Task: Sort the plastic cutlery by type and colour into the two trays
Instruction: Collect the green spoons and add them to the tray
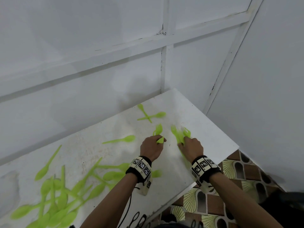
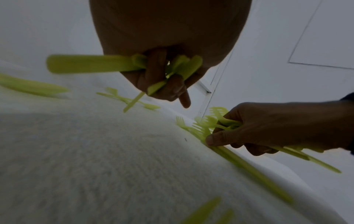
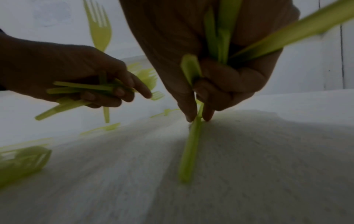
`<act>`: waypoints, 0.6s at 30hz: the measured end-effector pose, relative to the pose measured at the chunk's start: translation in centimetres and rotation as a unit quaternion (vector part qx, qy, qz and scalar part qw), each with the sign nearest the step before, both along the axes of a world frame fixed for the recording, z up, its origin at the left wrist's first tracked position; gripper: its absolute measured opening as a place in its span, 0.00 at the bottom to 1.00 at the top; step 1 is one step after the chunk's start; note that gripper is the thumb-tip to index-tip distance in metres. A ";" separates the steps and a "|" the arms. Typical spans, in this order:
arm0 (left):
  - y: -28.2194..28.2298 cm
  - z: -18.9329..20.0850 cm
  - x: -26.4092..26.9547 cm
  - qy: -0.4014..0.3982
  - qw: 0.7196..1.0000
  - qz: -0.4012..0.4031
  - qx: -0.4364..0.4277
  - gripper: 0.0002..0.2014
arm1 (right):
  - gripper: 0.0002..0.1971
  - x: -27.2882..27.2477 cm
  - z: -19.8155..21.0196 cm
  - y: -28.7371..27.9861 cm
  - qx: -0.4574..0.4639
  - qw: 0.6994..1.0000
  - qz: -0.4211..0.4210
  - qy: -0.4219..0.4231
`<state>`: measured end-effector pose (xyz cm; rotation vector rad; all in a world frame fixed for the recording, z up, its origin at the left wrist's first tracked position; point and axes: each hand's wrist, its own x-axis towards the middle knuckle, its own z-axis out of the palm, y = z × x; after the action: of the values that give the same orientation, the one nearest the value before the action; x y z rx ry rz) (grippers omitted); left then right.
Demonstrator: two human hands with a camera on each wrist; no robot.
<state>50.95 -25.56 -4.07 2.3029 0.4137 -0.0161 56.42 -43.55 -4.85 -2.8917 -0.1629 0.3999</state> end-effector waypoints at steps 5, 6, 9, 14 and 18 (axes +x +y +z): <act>-2.5 0.0 3.3 0.040 0.991 -0.019 0.124 0.16 | 0.19 0.4 -0.4 -0.7 0.034 0.999 -0.002 0.019; -3.0 -0.1 3.9 0.049 0.988 -0.020 0.146 0.17 | 0.19 0.5 -0.6 -1.1 0.048 0.999 -0.004 0.021; -4.4 -0.2 5.3 0.079 0.975 -0.020 0.208 0.20 | 0.17 0.8 -1.1 -2.4 0.102 0.995 -0.013 0.008; -6.8 -0.3 6.7 0.098 0.960 -0.039 0.258 0.25 | 0.14 2.0 -1.2 -4.4 0.141 0.989 -0.031 -0.030; -7.9 -0.7 7.3 0.115 0.952 -0.061 0.279 0.23 | 0.15 2.5 -1.6 -5.3 0.197 0.979 -0.041 -0.039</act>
<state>58.24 -33.48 -4.77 2.8983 0.4314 -0.2619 58.91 -48.89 -6.44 -2.5127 -0.1190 0.2095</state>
